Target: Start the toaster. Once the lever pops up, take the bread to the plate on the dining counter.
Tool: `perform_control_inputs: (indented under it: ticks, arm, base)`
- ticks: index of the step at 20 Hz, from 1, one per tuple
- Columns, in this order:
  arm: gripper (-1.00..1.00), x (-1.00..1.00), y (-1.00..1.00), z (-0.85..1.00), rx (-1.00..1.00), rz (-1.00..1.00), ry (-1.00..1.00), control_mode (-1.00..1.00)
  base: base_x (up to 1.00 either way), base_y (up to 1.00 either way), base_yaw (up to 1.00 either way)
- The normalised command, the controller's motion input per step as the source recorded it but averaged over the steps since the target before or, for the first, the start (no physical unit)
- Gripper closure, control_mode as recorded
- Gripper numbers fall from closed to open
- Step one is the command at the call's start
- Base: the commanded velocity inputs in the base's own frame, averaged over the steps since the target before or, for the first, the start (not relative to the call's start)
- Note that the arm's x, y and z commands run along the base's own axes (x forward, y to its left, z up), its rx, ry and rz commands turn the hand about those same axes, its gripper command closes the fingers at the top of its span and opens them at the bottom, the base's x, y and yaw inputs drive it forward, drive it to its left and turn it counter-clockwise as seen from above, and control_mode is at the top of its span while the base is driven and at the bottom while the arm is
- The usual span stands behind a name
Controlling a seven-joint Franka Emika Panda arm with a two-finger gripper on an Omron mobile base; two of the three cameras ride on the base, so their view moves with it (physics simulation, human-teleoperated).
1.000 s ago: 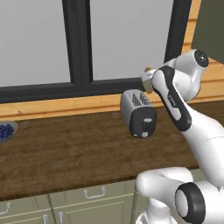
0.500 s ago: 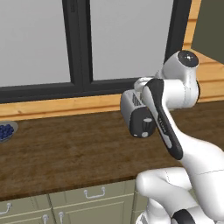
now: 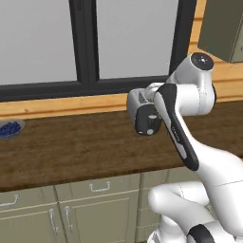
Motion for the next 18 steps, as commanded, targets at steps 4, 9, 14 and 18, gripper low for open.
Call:
perform_control_inputs:
  ticks: [4, 9, 14, 18]
  arm:
    - [1.00, 0.00, 0.00, 0.00, 0.00, 0.00, 0.00, 1.00]
    - [1.00, 0.00, 0.00, 0.00, 0.00, 0.00, 0.00, 1.00]
    - [1.00, 0.00, 0.00, 0.00, 0.00, 0.00, 0.00, 1.00]
    - [1.00, 0.00, 0.00, 0.00, 0.00, 0.00, 0.00, 1.00]
  base:
    - [-0.86, 0.00, 0.61]
    - [-0.36, 0.00, 0.99]
    - [-0.14, 0.00, 1.00]
    - [-0.13, 0.00, 1.00]
